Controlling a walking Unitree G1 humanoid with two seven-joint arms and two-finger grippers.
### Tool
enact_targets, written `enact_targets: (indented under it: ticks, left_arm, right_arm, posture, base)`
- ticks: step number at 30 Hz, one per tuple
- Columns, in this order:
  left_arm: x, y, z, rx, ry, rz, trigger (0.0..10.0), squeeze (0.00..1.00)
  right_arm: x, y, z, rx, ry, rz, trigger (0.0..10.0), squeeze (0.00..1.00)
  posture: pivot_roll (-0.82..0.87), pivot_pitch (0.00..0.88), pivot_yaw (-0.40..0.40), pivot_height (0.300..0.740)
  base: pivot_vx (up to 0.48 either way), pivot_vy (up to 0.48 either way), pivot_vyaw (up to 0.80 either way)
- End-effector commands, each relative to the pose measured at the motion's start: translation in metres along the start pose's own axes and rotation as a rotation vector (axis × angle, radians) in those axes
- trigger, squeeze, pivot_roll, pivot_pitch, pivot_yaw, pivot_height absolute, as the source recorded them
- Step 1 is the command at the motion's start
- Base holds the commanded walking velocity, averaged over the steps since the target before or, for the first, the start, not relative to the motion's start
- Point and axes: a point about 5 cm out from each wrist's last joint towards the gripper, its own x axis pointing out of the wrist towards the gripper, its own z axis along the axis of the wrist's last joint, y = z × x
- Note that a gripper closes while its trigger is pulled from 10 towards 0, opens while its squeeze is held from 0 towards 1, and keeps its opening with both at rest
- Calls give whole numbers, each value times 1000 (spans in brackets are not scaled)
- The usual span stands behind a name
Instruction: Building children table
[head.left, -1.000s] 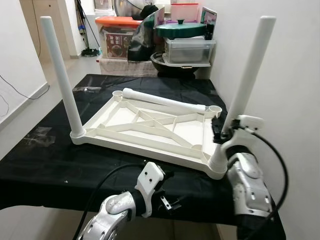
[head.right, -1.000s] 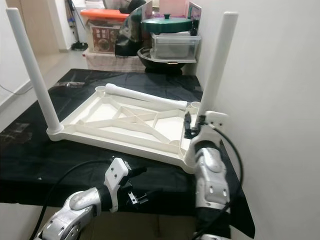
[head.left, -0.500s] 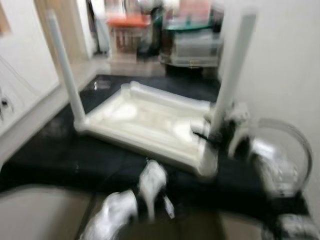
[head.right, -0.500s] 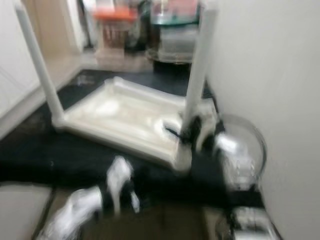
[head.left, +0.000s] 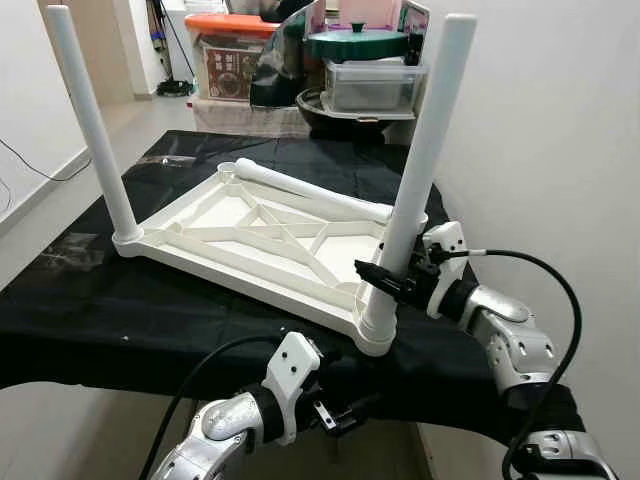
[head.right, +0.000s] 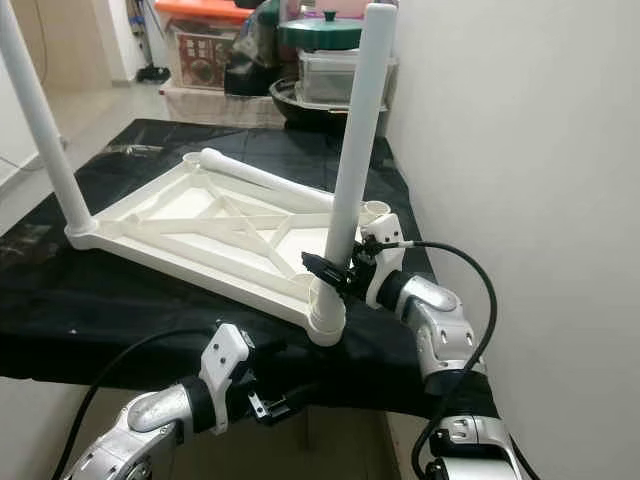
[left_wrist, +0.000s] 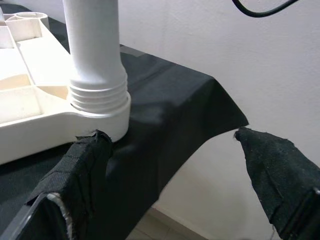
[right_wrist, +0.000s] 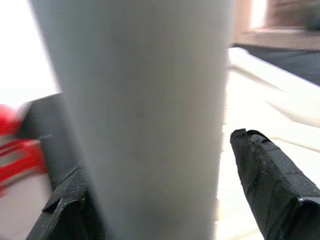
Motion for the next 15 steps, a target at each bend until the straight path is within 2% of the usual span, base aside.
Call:
enact_targets:
  ticks: [1,2,6,7,8,9,10,12,13,14,15]
  left_arm:
    - [-1,-2,0,8,6,-9,10000,0]
    - [-1,-3,0,7,4,-8,10000,0]
    - [-1,-3,1,6,2,-7,10000,0]
    - [-2,-4,2,6,1,-5,10000,0]
    - [-2,-5,2,6,0,-4,10000,0]
    - [-2,-5,2,6,0,-4,10000,0]
    - [-3,-6,3,6,-1,-2,10000,0]
    - [-3,-6,3,7,-1,-1,10000,0]
    - [-4,-6,4,6,-2,0,10000,0]
    - [-4,-7,4,5,-2,1,10000,0]
    - [-4,-7,4,5,-2,1,10000,0]
  right_arm:
    - [4,9,10,15,-23,165,10000,0]
    - [10,13,13,15,-18,247,10000,0]
    - [13,14,14,10,-14,286,10000,0]
    - [20,13,14,-10,13,294,10000,0]
    - [25,13,14,-25,33,293,3882,0]
    - [25,13,14,-25,33,293,3882,0]
    - [30,10,13,-41,53,262,1843,0]
    - [33,8,13,-52,66,239,1843,0]
    - [36,6,14,-65,65,205,0,0]
    - [38,2,15,-74,49,132,0,0]
    - [38,2,15,-74,49,132,0,0]
  posture:
    - [205,0,-58,740]
    - [213,0,-63,740]
    - [213,0,-63,740]
    - [225,0,-71,740]
    - [225,0,-71,740]
    - [225,0,-71,740]
    - [229,0,-76,740]
    - [229,0,-76,740]
    - [232,0,-79,740]
    - [232,0,-79,740]
    - [232,0,-79,740]
  base:
    - [0,0,0]
    - [0,0,0]
    - [0,0,0]
    - [0,0,0]
    - [0,0,0]
    - [0,0,0]
    - [0,0,0]
    - [0,0,0]
    - [0,0,0]
    - [0,0,0]
    - [0,0,0]
